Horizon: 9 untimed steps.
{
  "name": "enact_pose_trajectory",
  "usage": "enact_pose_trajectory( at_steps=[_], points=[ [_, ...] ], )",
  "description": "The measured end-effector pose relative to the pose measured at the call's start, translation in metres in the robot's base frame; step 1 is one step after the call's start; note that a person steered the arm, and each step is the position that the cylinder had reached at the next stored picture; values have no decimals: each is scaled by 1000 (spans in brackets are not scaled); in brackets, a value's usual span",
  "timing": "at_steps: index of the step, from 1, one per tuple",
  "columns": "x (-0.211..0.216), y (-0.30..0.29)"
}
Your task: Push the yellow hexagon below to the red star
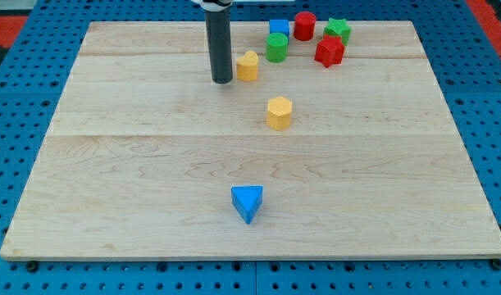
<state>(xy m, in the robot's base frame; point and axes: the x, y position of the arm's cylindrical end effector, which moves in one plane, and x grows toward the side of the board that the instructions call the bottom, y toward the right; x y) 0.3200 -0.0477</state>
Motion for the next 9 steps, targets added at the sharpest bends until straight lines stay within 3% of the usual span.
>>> enact_pose_trajectory(
  at_steps=[2,3,5,6,7,9],
  points=[
    [-14,87],
    [4,80],
    [71,-6],
    [131,25],
    [142,49],
    [70,77]
  ],
)
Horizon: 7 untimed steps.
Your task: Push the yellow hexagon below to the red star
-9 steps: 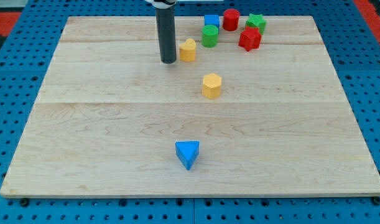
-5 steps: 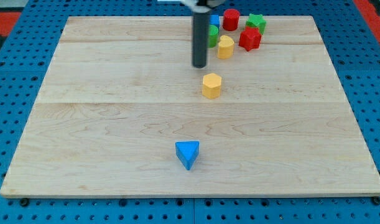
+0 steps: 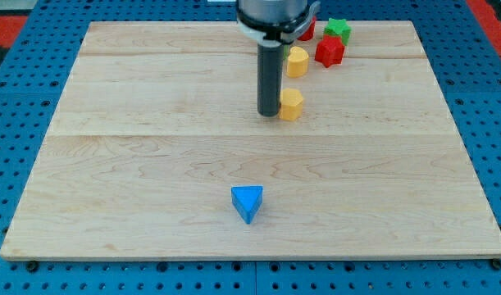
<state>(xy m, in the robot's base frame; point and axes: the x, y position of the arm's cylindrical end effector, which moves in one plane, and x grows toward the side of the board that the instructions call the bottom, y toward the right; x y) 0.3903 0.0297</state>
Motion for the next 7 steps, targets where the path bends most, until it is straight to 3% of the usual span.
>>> enact_pose_trajectory(
  at_steps=[3,5,7],
  points=[
    [18,71],
    [-43,107],
    [78,128]
  ],
)
